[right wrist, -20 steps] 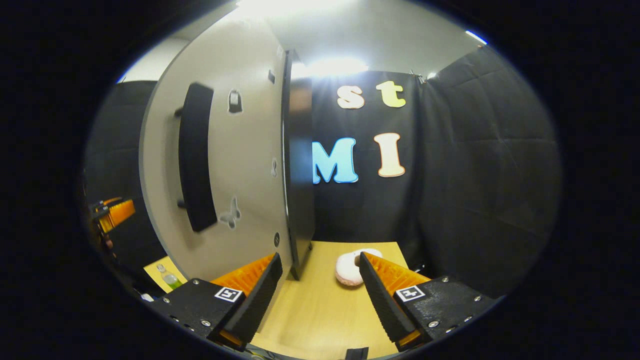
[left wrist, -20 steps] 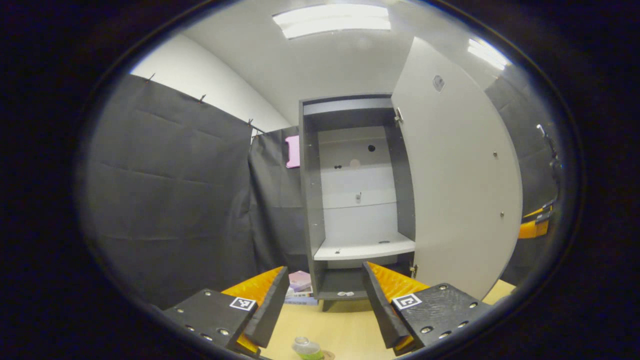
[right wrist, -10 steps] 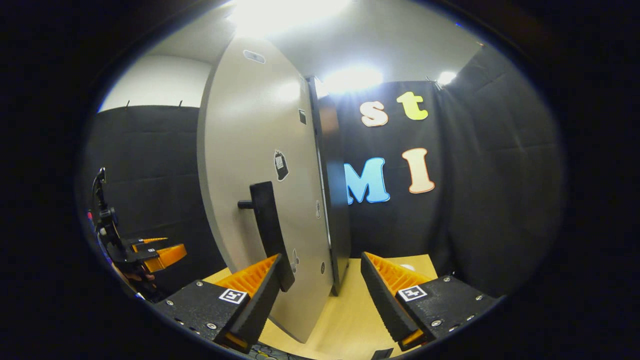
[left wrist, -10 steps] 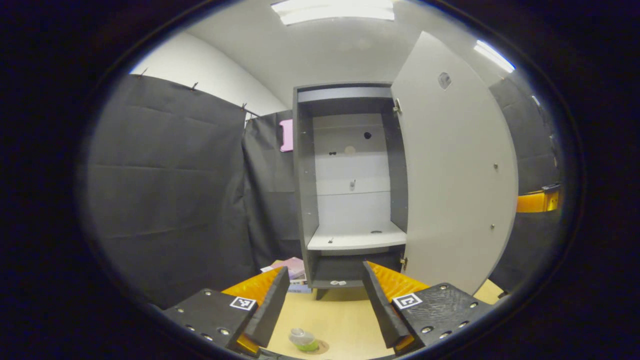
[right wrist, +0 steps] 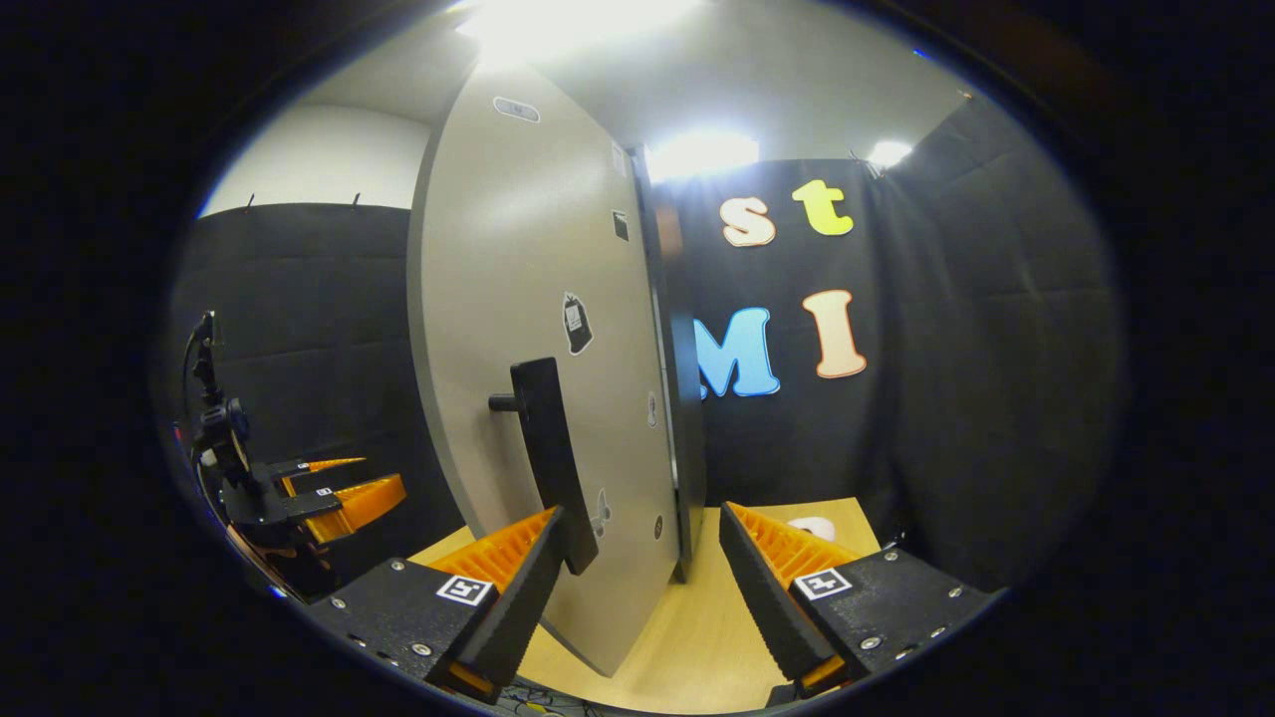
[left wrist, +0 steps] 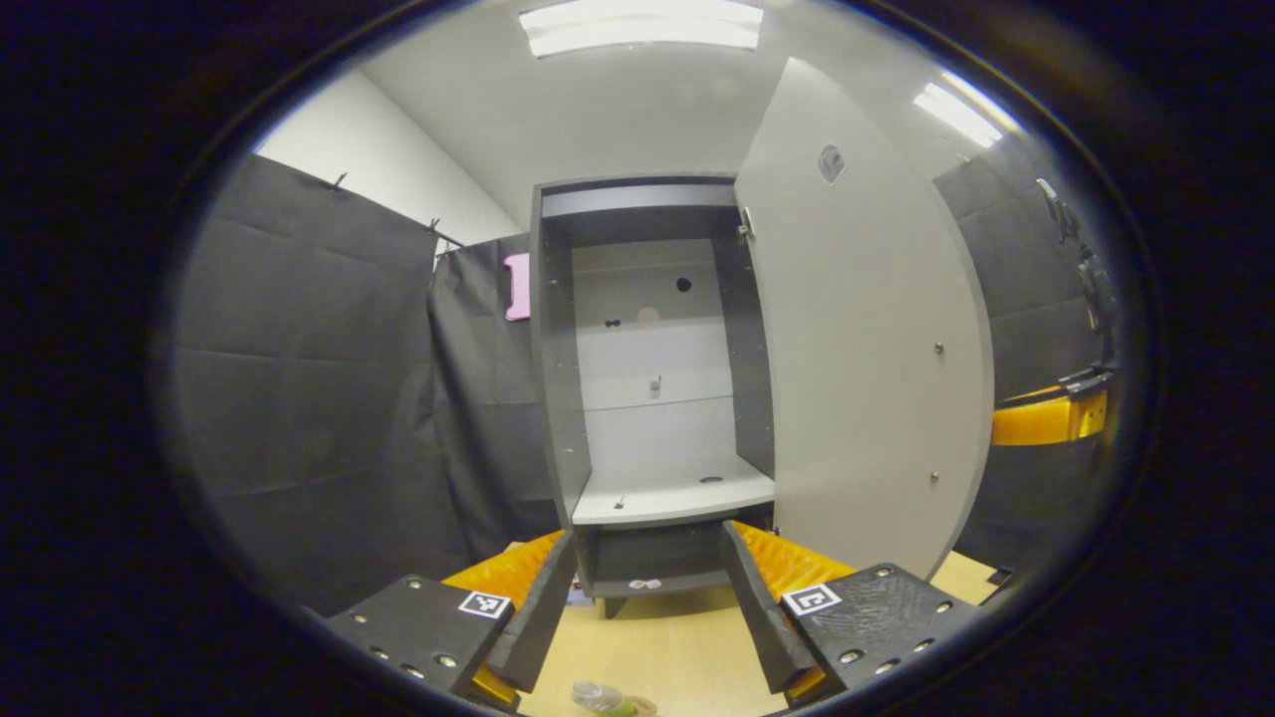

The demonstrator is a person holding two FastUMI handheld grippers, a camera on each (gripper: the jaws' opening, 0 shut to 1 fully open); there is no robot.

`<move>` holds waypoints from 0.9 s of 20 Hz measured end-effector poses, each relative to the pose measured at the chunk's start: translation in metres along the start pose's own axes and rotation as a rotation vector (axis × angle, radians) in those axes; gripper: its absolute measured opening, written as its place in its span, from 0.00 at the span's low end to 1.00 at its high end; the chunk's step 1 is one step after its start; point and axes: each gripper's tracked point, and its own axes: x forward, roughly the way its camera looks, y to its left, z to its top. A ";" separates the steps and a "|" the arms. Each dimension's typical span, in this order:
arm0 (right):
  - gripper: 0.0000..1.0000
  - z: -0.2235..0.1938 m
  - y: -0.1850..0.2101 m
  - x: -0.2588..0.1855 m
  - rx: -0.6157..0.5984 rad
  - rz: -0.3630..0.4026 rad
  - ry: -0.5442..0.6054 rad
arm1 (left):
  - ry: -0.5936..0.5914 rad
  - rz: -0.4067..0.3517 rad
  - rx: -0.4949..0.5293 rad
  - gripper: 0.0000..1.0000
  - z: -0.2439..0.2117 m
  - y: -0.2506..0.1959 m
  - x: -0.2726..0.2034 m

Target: Open the cabinet door with the right hand, grasp the bottle in the cabinet with the left hand and place it on the coaster, then close the cabinet door with the right hand.

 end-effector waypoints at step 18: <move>0.94 -0.008 0.090 0.040 -0.005 0.030 0.003 | 0.003 -0.017 0.024 0.83 -0.030 0.080 0.050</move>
